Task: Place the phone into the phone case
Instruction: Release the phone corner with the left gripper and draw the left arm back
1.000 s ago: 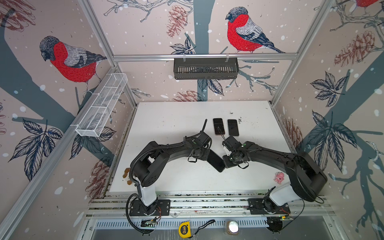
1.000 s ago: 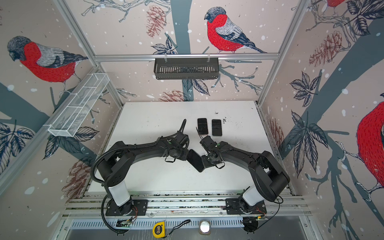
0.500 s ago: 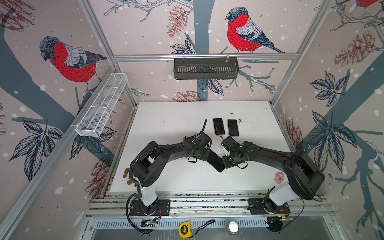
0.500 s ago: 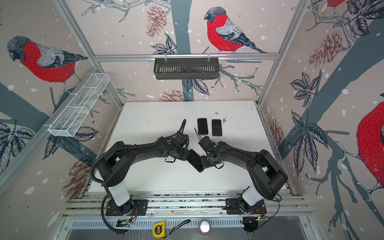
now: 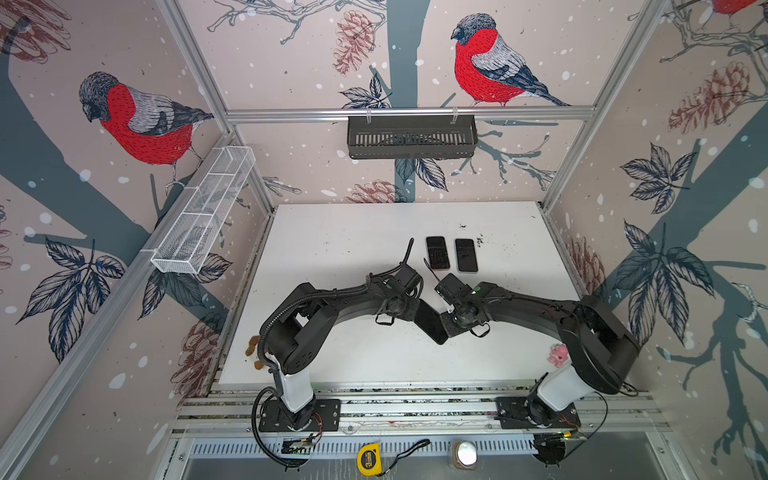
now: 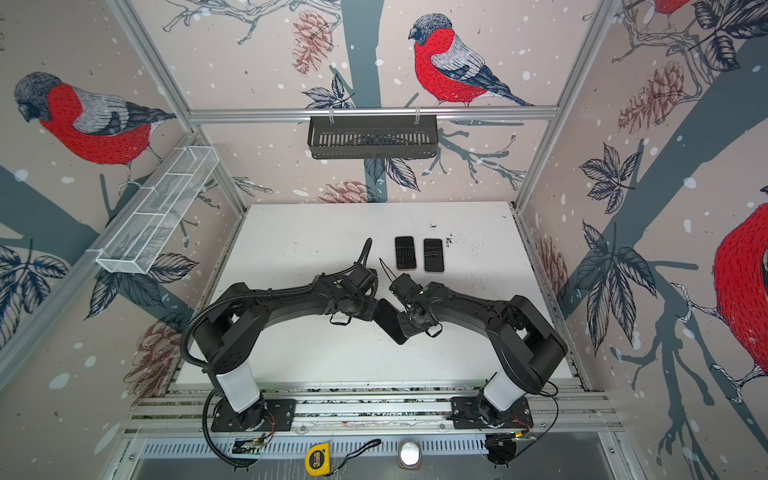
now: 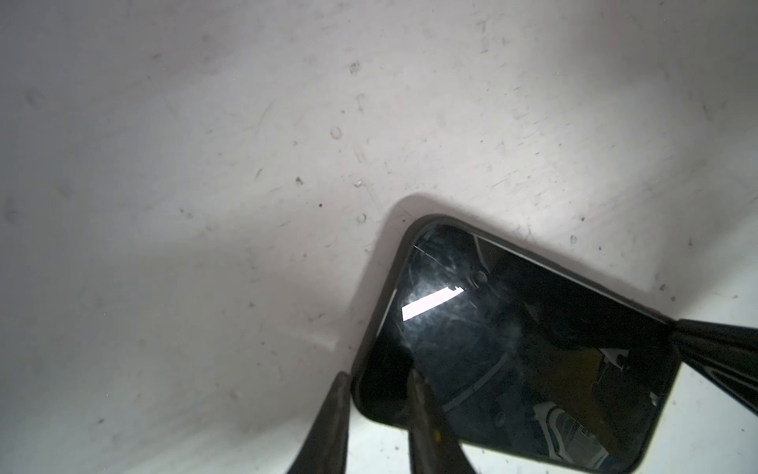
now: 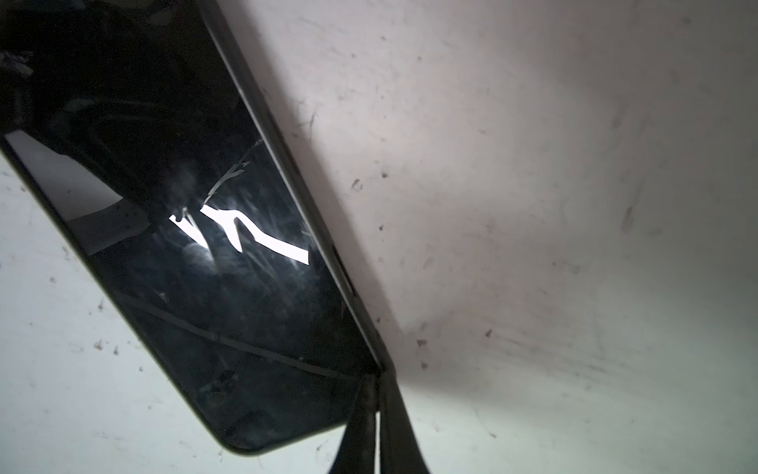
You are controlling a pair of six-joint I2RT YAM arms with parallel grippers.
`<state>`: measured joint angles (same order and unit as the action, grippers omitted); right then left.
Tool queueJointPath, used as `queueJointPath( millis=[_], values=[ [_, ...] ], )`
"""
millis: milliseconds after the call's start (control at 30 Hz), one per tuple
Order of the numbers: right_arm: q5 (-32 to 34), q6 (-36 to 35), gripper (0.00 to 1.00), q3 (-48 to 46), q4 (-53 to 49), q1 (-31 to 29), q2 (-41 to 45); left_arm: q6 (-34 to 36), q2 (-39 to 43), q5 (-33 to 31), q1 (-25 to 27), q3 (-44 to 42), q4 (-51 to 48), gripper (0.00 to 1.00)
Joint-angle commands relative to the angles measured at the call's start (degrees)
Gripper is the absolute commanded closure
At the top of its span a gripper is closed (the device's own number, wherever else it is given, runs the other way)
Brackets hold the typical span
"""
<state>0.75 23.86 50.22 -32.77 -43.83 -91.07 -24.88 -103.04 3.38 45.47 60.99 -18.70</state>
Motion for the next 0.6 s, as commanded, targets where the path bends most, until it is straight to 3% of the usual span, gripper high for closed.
queueJointPath(
  millis=[0,233,467,567],
  values=[
    [1.2,0.75,0.88,1.1,-0.61,0.82,3.08,0.88,1.86,-1.5,-1.1,0.48,-4.81,0.74],
    [-3.36,-4.3,0.72,1.93,-0.15,2.99,12.62,1.97,13.15,-2.32,-3.61,1.0,-6.53,0.74],
    [-5.4,-5.23,0.69,-0.65,0.26,-0.19,7.69,1.25,31.65,-6.93,-4.01,-4.16,-5.28,0.75],
    [-3.42,-4.78,0.68,-0.88,0.32,-1.46,5.17,1.63,42.06,-10.98,-4.24,-10.19,-2.81,0.69]
  ],
)
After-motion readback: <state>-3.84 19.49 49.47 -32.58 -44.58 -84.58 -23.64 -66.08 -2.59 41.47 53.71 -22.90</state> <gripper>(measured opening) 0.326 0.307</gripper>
